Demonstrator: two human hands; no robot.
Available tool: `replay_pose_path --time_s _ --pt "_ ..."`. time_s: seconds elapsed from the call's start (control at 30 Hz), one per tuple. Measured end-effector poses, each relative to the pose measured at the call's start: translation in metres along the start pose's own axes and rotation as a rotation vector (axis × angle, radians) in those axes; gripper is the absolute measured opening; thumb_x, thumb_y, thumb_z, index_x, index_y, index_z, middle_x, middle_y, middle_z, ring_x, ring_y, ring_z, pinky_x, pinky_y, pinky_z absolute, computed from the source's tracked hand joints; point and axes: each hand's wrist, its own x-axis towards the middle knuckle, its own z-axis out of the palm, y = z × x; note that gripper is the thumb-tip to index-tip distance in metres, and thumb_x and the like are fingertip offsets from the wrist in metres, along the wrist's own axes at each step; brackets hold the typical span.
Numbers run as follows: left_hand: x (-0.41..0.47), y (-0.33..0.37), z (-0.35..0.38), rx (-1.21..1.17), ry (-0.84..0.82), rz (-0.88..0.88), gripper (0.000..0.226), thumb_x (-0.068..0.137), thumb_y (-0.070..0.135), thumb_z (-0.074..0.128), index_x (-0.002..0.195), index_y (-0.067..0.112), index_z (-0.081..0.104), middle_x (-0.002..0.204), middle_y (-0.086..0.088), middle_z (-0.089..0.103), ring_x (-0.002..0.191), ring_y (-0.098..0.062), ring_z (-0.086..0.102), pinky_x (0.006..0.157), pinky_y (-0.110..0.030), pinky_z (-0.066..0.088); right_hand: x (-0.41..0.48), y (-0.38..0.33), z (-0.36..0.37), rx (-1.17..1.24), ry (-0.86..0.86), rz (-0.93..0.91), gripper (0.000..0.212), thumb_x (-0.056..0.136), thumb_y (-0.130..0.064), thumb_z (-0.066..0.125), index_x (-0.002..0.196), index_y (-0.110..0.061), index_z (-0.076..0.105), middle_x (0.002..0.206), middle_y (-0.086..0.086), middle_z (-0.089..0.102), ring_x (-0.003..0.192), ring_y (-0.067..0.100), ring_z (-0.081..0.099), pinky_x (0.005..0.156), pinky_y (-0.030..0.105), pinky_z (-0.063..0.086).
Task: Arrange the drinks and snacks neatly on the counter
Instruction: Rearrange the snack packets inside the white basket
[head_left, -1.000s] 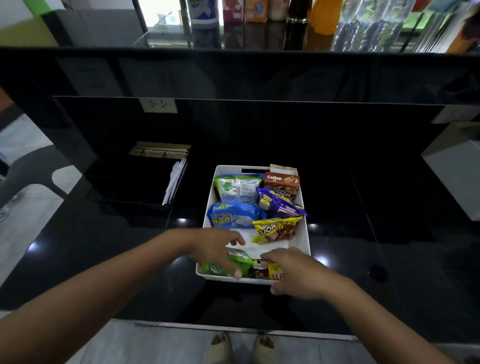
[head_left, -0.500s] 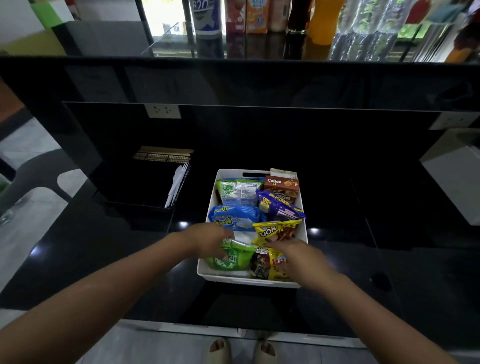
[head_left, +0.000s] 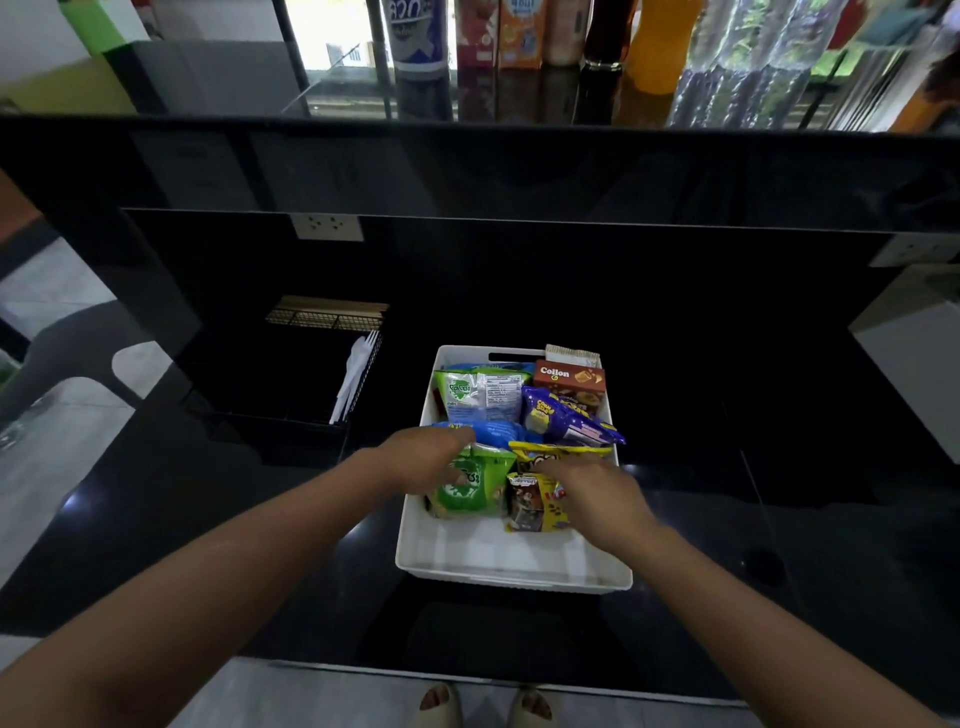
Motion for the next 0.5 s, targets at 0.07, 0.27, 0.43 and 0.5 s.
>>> replay_pose_path --time_s 0.07,0.27,0.43,0.5 --pt "0.004 -0.001 0.0 -0.004 0.027 0.006 0.048 0.089 0.032 0.061 0.132 0.021 0.041 0.124 -0.003 0.058 0.112 -0.024 0.056 0.085 -0.034 0.048 0.003 0.001 0.001 -0.009 0.016 0.019 0.06 0.081 -0.01 0.061 0.131 -0.04 0.048 0.125 -0.005 0.061 0.116 0.023 0.052 0.075 0.033 0.048" --pt "0.01 -0.001 0.001 0.05 0.132 0.01 0.063 0.09 0.028 0.059 0.145 0.022 0.028 0.144 -0.005 0.04 0.13 -0.026 0.042 0.097 -0.038 0.044 0.011 0.005 0.002 0.01 0.019 0.061 0.061 0.082 -0.013 0.064 0.133 -0.038 0.045 0.126 -0.004 0.058 0.117 0.025 0.051 0.074 0.035 0.049" --pt "0.012 -0.001 0.006 0.016 0.251 0.003 0.05 0.087 0.03 0.063 0.131 0.024 0.039 0.137 -0.002 0.05 0.119 -0.023 0.053 0.087 -0.036 0.048 0.016 0.01 -0.002 -0.046 0.095 0.099 0.06 0.081 -0.007 0.06 0.135 -0.026 0.04 0.126 0.002 0.052 0.116 0.027 0.048 0.07 0.032 0.042" --pt "0.012 -0.003 0.008 0.016 0.229 0.033 0.047 0.088 0.03 0.062 0.13 0.026 0.042 0.136 -0.001 0.052 0.12 -0.022 0.052 0.089 -0.035 0.048 0.015 0.009 -0.001 -0.049 0.086 0.094 0.06 0.082 -0.007 0.059 0.135 -0.027 0.04 0.124 0.002 0.052 0.116 0.027 0.048 0.073 0.034 0.044"
